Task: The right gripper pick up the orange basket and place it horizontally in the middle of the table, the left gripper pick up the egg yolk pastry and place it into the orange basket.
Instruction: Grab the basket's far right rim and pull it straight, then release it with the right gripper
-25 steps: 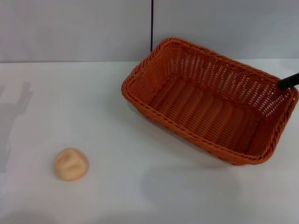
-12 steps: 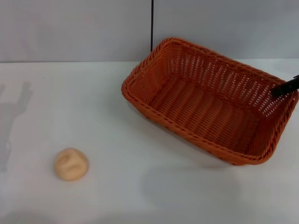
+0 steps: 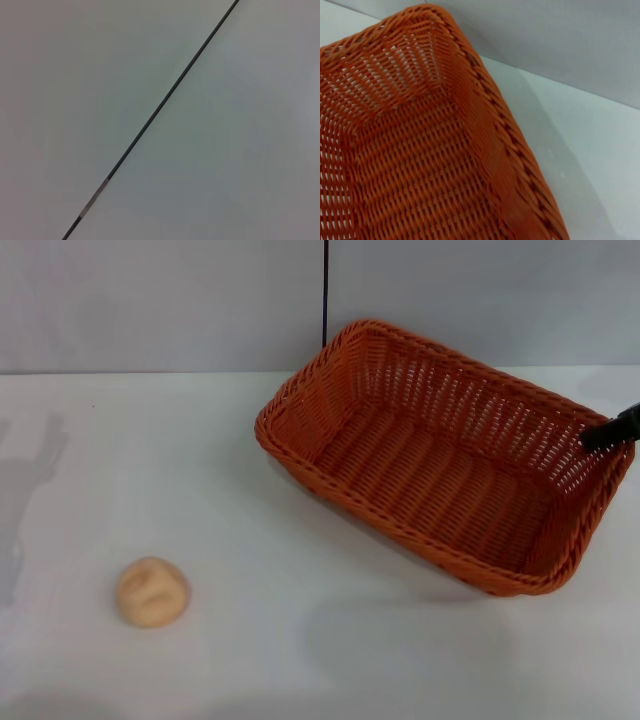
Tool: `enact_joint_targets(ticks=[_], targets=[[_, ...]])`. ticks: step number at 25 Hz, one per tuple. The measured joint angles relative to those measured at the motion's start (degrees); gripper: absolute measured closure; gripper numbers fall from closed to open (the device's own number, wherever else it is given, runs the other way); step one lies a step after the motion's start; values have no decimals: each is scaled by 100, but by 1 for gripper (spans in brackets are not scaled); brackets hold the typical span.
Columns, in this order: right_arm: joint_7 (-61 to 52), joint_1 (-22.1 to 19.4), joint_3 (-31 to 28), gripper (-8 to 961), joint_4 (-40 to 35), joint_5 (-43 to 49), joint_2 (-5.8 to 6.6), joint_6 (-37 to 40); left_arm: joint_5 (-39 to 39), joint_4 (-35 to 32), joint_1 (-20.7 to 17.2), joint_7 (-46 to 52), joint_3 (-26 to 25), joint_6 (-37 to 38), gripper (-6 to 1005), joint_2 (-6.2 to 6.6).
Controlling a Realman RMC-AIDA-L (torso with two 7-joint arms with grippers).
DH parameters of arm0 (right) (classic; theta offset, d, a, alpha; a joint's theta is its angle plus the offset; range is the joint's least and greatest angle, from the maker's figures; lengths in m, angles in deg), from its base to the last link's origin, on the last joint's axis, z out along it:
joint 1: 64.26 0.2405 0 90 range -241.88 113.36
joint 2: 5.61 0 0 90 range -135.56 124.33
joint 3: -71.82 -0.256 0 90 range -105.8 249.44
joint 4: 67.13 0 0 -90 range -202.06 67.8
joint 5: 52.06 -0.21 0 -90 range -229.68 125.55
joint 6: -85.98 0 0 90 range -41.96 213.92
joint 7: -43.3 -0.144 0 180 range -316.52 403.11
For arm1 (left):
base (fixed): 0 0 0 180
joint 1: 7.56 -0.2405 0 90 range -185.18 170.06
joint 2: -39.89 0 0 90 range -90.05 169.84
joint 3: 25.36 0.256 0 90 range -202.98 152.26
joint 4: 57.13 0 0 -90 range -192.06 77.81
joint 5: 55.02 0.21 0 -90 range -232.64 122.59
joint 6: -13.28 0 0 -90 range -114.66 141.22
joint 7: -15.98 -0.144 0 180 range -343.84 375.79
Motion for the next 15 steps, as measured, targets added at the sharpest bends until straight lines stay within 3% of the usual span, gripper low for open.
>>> enact_joint_targets(ticks=[6, 15], targets=[[14, -33, -9, 756, -28, -12, -8, -2, -2, 0, 7, 0, 1, 1, 170, 0], [569, -234, -74, 758, -357, -649, -83, 189, -3, 0, 6, 10, 1, 1, 173, 9]])
